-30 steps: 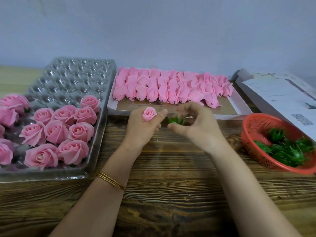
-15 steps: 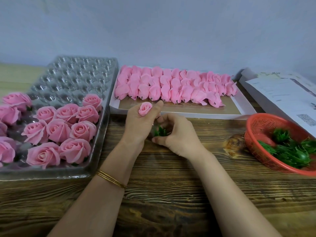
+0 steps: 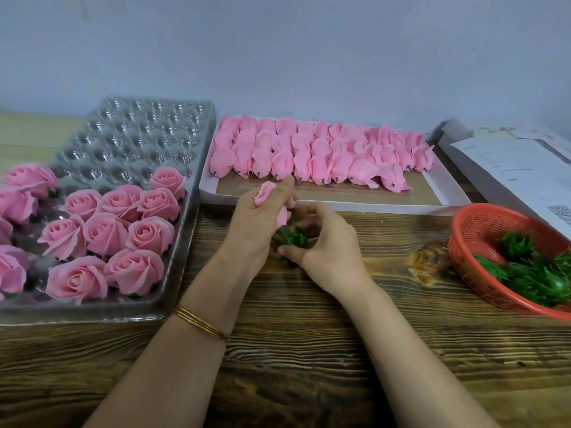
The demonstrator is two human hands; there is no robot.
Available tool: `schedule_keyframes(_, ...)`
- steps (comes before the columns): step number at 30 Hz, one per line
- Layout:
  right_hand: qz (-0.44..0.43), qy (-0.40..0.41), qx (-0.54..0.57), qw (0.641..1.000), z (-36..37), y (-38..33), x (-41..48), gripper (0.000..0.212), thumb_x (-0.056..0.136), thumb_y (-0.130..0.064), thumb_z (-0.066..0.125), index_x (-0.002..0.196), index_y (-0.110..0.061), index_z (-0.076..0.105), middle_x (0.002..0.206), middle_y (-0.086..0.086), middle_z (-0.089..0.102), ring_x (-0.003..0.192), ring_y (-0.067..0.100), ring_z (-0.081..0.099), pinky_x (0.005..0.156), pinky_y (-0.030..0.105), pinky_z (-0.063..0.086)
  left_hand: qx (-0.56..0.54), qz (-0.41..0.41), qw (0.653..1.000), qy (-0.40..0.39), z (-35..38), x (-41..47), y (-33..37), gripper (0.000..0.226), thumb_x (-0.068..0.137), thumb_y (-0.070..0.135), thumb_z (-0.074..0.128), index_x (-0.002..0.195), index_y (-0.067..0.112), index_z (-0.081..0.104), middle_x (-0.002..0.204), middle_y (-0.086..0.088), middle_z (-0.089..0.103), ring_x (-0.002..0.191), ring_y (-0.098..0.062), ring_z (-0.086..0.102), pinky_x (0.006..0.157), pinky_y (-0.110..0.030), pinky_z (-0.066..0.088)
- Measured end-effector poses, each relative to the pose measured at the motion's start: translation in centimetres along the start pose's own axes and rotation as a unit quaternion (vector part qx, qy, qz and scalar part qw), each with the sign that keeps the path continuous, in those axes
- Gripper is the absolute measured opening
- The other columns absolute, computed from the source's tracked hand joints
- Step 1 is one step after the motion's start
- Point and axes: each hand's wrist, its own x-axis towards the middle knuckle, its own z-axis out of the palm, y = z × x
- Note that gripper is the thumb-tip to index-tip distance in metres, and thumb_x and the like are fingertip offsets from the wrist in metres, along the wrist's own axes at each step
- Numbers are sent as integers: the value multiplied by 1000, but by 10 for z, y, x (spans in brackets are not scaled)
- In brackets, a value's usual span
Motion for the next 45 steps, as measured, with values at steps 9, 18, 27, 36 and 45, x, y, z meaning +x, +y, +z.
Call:
schedule_keyframes(9,-8,2,15,1000,3,1,-1,60,66,-17,89,112,-33,52,85,-28,54,80,-27,51,67,-5,36,-2,-18,999,-41,2,0,-3,47,96,34,60,51,23,58,79,3,68,74,-5,64,67,-21,52)
schedule_keyframes(18,-21,9,36,999,4,-2,-4,63,70,-9,84,125,-25,56,92,-26,58,84,-7,61,71,1,44,14,-18,999,-38,5,-4,-4,46,97,30,59,53,19,56,78,-1,64,77,-11,62,74,-26,51)
schedule_keyframes(27,-32,31,89,995,4,-6,-7,55,71,3,74,109,-33,58,96,-21,65,94,-5,63,77,13,53,11,-37,999,-36,7,-6,-1,46,97,32,59,53,20,56,74,-8,59,79,-25,57,74,-37,50)
schedule_keyframes(36,4,30,119,992,5,0,-4,45,74,8,66,109,-20,70,93,-16,71,89,0,69,81,22,56,-9,-46,998,-41,8,-5,-2,49,97,32,58,51,18,55,84,-4,68,79,-19,63,80,-39,52)
schedule_keyframes(45,30,-19,238,971,0,-3,-3,35,78,17,69,104,-6,66,111,12,71,83,11,69,79,29,58,9,-50,998,-40,6,-4,-2,51,97,34,59,47,22,57,80,4,71,79,-10,67,82,-34,55)
